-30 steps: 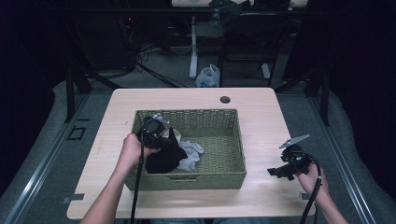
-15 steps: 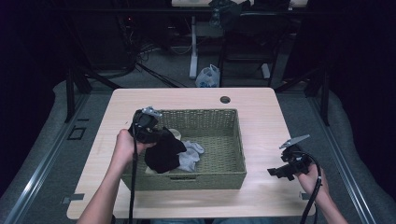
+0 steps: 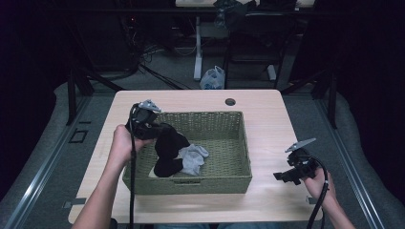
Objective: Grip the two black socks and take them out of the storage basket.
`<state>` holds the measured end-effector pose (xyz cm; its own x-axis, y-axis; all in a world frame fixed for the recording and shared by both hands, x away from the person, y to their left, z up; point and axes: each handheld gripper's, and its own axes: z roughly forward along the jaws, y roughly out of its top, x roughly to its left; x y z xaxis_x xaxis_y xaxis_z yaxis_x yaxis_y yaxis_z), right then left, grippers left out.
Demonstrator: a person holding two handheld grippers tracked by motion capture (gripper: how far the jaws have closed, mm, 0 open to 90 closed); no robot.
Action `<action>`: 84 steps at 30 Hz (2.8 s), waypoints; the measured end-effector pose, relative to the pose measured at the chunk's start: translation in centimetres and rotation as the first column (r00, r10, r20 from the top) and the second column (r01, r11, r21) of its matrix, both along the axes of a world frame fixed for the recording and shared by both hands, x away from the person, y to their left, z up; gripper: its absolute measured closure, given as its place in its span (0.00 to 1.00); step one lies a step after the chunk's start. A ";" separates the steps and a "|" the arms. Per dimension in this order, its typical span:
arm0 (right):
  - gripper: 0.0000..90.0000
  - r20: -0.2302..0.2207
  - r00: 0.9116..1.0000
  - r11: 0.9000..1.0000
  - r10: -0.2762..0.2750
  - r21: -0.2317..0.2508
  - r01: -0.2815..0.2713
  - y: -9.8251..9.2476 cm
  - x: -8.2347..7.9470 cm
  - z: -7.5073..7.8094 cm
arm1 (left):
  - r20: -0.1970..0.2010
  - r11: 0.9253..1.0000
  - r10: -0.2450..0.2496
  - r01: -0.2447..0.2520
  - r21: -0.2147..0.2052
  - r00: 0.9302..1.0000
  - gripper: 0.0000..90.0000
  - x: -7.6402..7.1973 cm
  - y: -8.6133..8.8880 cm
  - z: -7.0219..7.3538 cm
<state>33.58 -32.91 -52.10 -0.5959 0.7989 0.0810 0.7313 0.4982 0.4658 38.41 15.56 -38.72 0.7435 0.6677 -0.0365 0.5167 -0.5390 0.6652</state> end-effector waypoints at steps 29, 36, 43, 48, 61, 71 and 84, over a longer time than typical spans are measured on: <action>0.16 -0.006 1.000 1.000 0.000 0.002 0.000 0.0 0.1 -0.1 | 0.035 0.998 0.062 -0.063 0.028 0.997 0.98 2.4 1.6 4.8; 0.16 -0.004 1.000 1.000 0.006 -0.005 -0.006 0.2 0.0 -0.1 | 0.051 0.996 0.084 -0.086 0.036 0.995 0.98 2.7 2.1 6.1; 0.16 -0.002 1.000 1.000 0.011 0.003 -0.011 0.2 0.0 -0.1 | 0.067 0.993 0.115 -0.117 0.033 0.991 0.98 3.0 3.0 7.3; 0.16 -0.006 1.000 1.000 0.008 -0.005 -0.008 0.2 0.0 -0.1 | 0.082 0.989 0.145 -0.148 0.023 0.986 0.98 3.0 4.2 8.3; 0.16 -0.003 1.000 1.000 0.007 -0.006 -0.007 0.2 0.0 -0.1 | 0.123 0.973 0.226 -0.230 0.019 0.966 0.98 2.1 7.5 10.1; 0.16 -0.008 1.000 1.000 0.011 0.002 -0.011 0.3 0.0 -0.2 | 0.121 0.952 0.302 -0.306 0.018 0.946 0.98 1.5 10.9 9.8; 0.16 -0.012 1.000 1.000 0.008 -0.003 -0.008 0.3 0.1 -0.2 | 0.095 0.916 0.399 -0.401 0.009 0.912 0.98 1.0 14.5 7.4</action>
